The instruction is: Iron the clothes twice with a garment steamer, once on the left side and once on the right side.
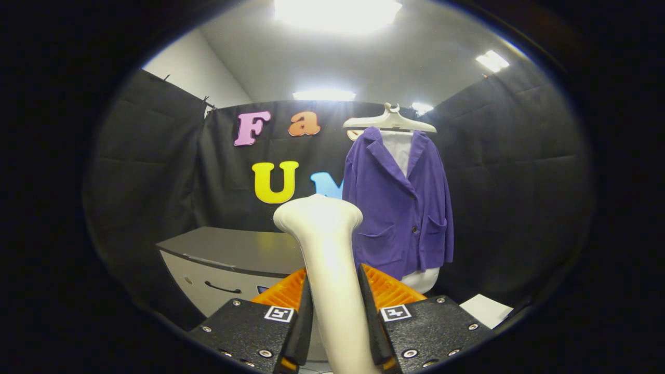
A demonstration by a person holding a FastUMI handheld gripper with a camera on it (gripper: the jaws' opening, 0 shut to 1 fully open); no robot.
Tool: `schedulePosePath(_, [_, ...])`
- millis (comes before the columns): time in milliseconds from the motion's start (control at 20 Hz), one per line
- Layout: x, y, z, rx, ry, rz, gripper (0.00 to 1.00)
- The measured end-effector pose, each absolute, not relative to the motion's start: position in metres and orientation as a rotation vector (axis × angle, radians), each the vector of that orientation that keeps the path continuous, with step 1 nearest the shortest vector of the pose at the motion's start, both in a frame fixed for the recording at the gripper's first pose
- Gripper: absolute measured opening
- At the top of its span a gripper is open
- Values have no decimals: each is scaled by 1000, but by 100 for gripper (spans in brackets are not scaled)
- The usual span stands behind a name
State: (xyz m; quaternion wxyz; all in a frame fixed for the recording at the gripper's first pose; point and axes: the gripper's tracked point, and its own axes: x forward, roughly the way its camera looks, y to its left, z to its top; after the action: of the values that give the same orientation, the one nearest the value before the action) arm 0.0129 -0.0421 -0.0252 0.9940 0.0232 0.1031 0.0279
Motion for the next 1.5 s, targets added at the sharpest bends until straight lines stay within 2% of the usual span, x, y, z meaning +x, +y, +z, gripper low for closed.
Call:
schedulePosePath(400, [25,-63,19,48,120,21,46])
schedulePosePath(1100, [165,-126,94,41,-56,-167,47])
schedulePosePath(1500, [262,-156,89,21,-60,-242,47])
